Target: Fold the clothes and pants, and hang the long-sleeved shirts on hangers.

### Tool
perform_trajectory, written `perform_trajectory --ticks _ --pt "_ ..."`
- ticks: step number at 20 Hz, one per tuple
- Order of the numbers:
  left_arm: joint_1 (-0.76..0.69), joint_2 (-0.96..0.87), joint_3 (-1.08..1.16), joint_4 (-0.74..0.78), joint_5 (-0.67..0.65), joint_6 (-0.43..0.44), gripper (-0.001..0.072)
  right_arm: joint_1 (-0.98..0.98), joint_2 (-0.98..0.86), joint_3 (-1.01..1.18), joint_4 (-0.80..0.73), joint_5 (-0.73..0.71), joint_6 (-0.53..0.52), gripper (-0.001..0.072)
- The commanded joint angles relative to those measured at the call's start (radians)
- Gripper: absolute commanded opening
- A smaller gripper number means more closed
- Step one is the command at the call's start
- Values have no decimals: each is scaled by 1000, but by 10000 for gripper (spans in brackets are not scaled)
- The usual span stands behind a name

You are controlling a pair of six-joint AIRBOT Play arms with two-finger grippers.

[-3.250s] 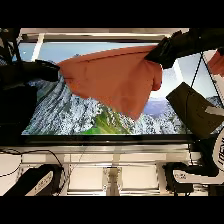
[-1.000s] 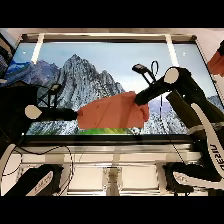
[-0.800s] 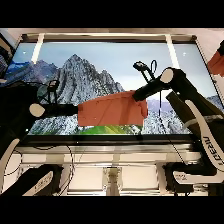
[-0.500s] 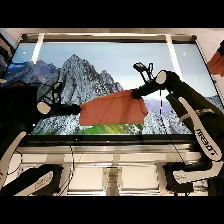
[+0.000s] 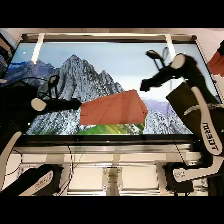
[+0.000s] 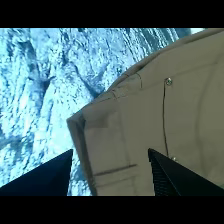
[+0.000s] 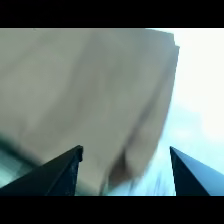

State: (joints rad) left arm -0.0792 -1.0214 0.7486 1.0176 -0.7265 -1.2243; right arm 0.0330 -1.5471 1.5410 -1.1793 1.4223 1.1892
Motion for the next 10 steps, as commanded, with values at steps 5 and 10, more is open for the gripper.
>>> perform_trajectory --ticks 5,10 --pt "140 182 7 63 -291 1 645 -307 0 -327 309 134 -10 622" --pt "141 186 6 63 -345 0 645 -264 -35 -507 314 -46 -31 688"
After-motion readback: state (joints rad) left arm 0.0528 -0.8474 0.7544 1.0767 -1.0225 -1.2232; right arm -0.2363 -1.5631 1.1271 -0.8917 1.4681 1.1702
